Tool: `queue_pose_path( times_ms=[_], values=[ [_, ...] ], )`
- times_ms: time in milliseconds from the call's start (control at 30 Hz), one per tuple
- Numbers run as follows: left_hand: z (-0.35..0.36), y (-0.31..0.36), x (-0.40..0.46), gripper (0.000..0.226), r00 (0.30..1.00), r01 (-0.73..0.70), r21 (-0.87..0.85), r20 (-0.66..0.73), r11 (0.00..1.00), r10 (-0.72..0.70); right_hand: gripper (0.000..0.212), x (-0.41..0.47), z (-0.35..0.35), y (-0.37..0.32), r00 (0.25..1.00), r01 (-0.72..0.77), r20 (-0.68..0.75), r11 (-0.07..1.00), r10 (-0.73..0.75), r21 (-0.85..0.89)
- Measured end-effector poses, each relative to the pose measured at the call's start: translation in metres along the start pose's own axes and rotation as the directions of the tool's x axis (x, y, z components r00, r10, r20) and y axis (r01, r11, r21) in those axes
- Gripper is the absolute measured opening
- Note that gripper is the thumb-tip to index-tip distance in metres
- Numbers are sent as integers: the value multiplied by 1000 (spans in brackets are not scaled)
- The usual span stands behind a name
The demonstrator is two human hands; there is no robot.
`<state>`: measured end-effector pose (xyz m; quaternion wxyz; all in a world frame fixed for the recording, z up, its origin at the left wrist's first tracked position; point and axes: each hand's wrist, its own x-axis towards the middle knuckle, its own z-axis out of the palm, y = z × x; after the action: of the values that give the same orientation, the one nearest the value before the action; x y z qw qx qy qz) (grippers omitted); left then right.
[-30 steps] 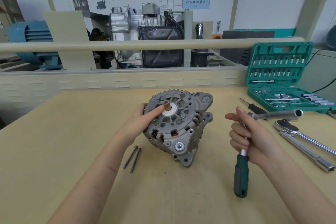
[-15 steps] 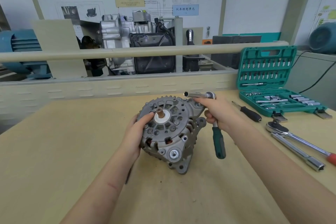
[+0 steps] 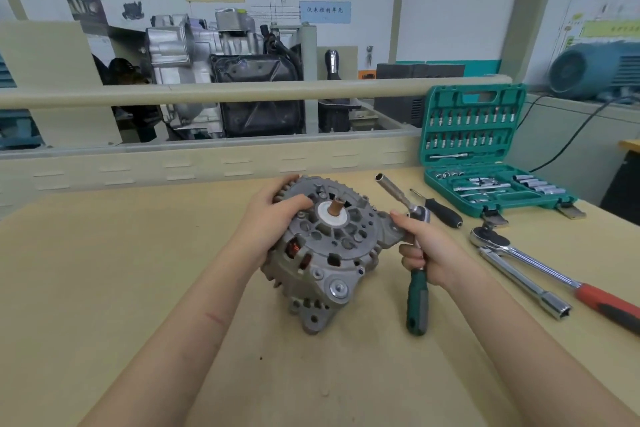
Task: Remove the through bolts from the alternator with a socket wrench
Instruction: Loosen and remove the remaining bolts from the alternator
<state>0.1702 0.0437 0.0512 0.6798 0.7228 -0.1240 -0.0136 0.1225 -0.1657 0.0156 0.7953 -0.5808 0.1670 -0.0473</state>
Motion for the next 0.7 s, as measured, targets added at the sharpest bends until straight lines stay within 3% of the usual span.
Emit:
queue_pose_path(
  times_ms=[233,300,367,433,567,700],
  values=[
    [-5,6,7,30,996,0,66,85,998,-5,14,-3,-14,-4,995,-48,80,995,54,-82],
    [-4,8,6,36,1000,15,151,-16,988,-13,14,-5,-14,-2,996,-34,73,994,42,-107],
    [-2,6,-1,57,987,32,292,-161,956,16,13,-7,-12,0,998,-15,58,993,22,-120],
    [1,-2,-25,77,970,5,315,-231,949,71,13,-11,-11,0,999,-6,46,991,12,-135],
    [13,-25,-88,80,966,-245,259,-17,934,258,14,-24,-11,0,999,-19,48,989,26,-149],
    [5,-39,-87,78,976,-212,185,-6,960,217,9,-46,-7,2,998,-20,55,985,30,-170]
  ],
)
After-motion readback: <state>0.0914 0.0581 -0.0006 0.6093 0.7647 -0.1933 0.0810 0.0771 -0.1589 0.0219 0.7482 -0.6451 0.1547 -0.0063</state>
